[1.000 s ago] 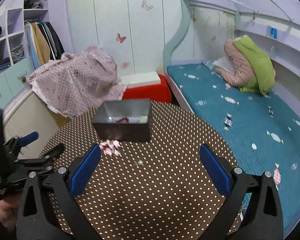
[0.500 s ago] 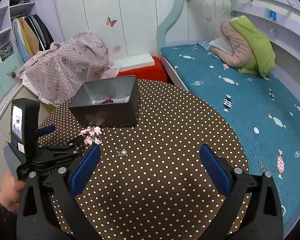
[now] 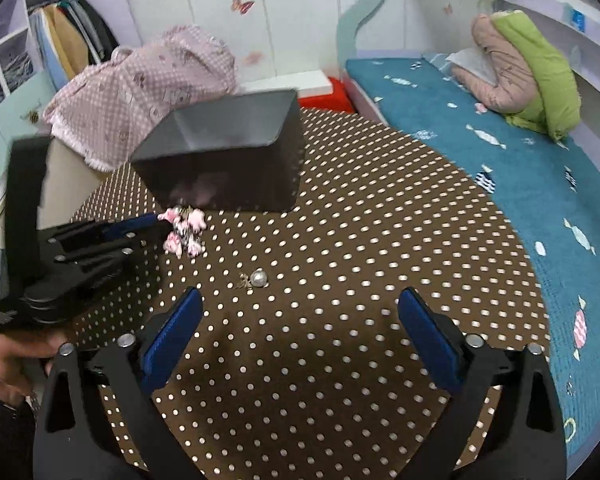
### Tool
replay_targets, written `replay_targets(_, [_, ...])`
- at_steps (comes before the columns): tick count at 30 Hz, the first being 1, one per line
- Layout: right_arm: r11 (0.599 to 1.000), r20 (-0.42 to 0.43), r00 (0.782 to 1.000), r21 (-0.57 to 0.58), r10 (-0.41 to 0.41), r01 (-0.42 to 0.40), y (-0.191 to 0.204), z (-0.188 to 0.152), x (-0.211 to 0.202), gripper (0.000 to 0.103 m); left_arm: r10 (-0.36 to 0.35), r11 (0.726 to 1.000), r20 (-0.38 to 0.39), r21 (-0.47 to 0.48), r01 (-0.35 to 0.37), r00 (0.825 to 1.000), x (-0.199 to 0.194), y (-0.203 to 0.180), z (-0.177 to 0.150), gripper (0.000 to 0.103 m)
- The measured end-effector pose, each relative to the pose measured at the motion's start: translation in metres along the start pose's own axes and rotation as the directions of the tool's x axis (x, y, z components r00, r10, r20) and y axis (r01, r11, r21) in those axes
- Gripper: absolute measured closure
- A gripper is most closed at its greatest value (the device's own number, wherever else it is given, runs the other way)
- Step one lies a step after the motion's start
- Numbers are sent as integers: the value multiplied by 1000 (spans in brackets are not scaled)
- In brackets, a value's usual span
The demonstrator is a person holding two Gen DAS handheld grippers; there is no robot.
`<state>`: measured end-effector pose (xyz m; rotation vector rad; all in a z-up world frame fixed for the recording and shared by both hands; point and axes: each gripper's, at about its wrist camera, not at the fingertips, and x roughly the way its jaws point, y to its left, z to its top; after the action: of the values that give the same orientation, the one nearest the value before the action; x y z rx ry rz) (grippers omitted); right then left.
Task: Organize jewelry
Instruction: 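Lower the left gripper onto a pink charm and close on it, then grasp a pearl earring with the right gripper while the left holds the charm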
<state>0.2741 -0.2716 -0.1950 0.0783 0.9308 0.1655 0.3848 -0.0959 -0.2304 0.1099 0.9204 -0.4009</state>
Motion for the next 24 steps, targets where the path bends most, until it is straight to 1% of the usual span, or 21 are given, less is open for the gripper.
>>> replay_targets(1, [1000,-14,1000,-13,11,-11,2,0,6,24,-9,1000,2,-6,9,1000,-2,1,-2,87])
replay_targets(2, [1000,-24,1000,-23,13,-14,4,1,11,29,-14,1000,2,-11,14,1000,-4,2,-4,87])
replay_targets(3, [999,-31,999,-33,13,-14,6,1,15,39,-17,1000,3,-15,17,1000,-6,3,-7,87])
replay_targets(4, [999,-38,999,-46,18,-20,8,1,20,44,-20,1000,5,-21,20,1000,-10,4,-11,87])
replay_targets(11, [993,-20,1000,-114,22,-24,16,4,26,63,-21,998,20,-66,23,1000,-35,14,-37,87])
replay_targets(13, [990,-19,999,-141,26,-28,20,3,26,70,-20,997,24,-79,22,1000,-42,17,-42,87])
replay_targets(14, [987,-18,999,-160,29,-31,23,2,26,72,-21,996,26,-84,23,999,-45,17,-44,87])
replay_targets(17, [977,-11,1000,-211,17,-19,31,-2,26,85,-20,996,32,-90,23,999,-54,20,-49,87])
replay_targets(20, [974,-6,1000,-227,22,-23,31,-5,25,87,-23,995,40,-96,27,999,-61,19,-50,87])
replay_targets(21, [975,-8,999,-220,32,-33,30,-5,26,91,-26,995,44,-94,30,999,-64,23,-52,87])
replay_targets(22, [976,-17,999,-212,46,-48,29,-5,26,103,-25,995,47,-92,30,999,-66,21,-52,87])
replay_targets(24, [977,-14,999,-209,44,-45,28,-5,24,103,-27,995,54,-91,31,998,-71,20,-51,87])
